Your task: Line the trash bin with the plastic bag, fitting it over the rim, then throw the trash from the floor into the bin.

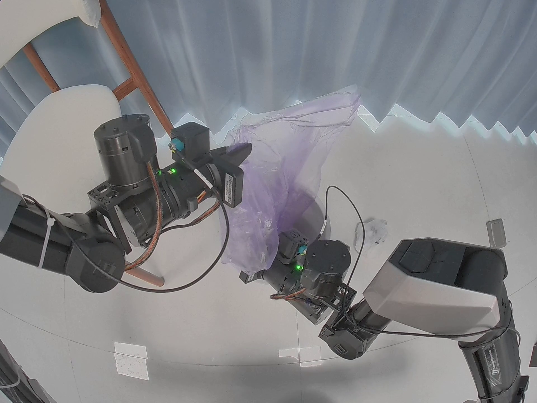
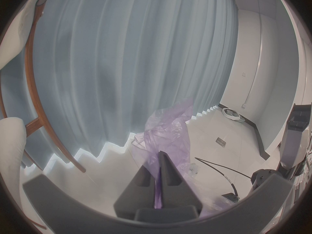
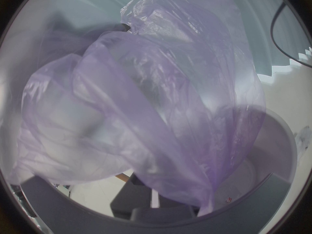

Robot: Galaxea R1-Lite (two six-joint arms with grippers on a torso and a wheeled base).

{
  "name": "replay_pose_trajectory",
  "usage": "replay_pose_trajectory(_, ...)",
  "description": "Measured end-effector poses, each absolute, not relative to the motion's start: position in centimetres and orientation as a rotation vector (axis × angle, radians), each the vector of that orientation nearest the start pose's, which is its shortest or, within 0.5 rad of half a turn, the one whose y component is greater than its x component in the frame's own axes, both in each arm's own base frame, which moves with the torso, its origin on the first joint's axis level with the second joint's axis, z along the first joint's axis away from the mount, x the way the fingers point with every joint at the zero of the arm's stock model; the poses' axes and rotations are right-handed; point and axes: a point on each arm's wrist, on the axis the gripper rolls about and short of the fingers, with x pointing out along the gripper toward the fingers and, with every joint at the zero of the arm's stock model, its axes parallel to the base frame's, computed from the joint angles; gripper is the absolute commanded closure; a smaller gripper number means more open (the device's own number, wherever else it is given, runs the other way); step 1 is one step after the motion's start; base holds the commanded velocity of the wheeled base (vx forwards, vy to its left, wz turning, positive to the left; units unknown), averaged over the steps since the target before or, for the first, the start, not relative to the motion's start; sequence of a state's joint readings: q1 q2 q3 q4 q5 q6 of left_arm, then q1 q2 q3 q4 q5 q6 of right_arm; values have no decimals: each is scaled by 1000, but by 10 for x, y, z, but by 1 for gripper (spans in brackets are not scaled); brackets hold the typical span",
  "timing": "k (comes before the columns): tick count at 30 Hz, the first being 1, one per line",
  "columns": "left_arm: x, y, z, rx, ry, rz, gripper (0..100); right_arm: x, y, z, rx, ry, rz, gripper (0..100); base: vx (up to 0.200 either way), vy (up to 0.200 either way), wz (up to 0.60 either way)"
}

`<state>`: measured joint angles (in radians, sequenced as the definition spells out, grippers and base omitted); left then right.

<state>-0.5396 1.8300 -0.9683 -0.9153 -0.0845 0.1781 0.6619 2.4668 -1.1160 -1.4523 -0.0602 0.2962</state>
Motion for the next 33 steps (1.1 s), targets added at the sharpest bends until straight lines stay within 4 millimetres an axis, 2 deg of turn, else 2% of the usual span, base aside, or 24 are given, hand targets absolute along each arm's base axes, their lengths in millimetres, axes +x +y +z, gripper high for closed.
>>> replay_pose_trajectory(16, 304, -187, 203, 186, -94, -641, 100, 375, 233, 45, 270, -23, 566, 100, 0, 0, 0)
replay_pose_trajectory(33, 310, -191, 186, 230, -57, -651, 100, 380, 235, 18, 228, 13, 554, 100, 0, 0, 0)
